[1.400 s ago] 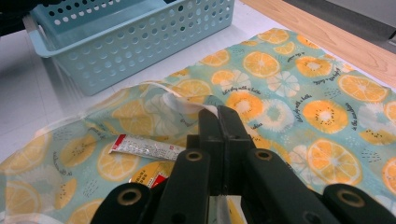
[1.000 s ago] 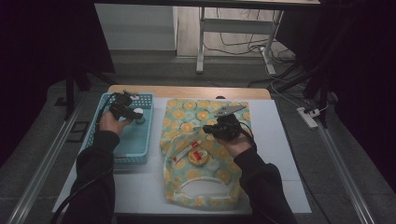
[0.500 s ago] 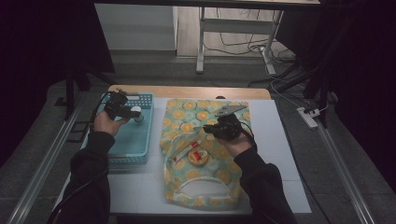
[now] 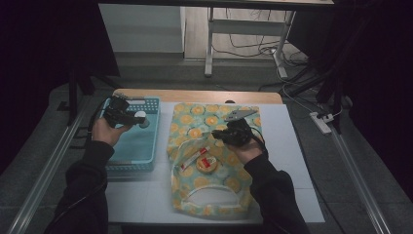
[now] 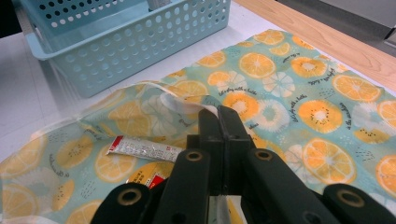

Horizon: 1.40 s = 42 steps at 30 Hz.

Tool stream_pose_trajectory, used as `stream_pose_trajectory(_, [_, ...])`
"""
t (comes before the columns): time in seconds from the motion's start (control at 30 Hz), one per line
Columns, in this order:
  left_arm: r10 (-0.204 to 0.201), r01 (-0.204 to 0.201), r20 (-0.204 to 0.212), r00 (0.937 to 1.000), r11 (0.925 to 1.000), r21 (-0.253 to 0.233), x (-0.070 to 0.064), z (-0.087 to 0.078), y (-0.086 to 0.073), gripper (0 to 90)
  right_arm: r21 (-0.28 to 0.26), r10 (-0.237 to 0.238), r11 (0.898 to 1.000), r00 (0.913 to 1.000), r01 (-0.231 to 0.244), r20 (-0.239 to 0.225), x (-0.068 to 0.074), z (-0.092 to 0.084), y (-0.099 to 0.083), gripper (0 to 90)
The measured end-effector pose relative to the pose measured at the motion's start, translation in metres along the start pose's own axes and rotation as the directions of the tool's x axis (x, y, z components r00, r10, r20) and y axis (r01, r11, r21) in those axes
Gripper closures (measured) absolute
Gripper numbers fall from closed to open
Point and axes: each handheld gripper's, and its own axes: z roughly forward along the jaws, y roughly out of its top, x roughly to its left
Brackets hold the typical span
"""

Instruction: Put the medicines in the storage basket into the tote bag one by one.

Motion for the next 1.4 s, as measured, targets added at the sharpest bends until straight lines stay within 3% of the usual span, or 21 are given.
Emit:
stream_pose_trajectory(0.43, [0.06, -0.059, 0.047, 0.997, 0.9977, -0.032, -0.028, -0.027, 0.0, 50.3, -0.002, 0.0, 1.0, 1.0, 0.0, 0.004, -0.001, 0.0, 0.0, 89.9])
stream_pose_trajectory(0.67, [0.1, -0.096, 0.086, 0.9912, 0.9939, -0.054, -0.048, -0.04, 0.0, 50.3, 0.0, 0.007, 1.0, 1.0, -0.007, 0.007, -0.001, 0.002, 0.0, 89.9])
stream_pose_trajectory(0.83, [0.131, -0.124, 0.122, 0.9838, 0.9901, -0.066, -0.065, -0.045, 0.0, 50.3, 0.0, 0.003, 1.0, 1.0, -0.003, 0.006, -0.001, 0.003, 0.0, 89.8])
stream_pose_trajectory(1.2, [0.222, -0.211, 0.194, 0.9554, 0.9745, -0.076, -0.109, -0.043, 0.004, 50.3, -0.002, 0.001, 1.0, 0.9999, -0.001, 0.01, -0.002, 0.003, 0.0, 89.9])
stream_pose_trajectory(1.4, [0.284, -0.273, 0.231, 0.9306, 0.9589, -0.079, -0.134, -0.038, 0.008, 50.3, -0.001, 0.006, 1.0, 0.9999, -0.006, 0.013, -0.003, 0.003, -0.001, 89.9])
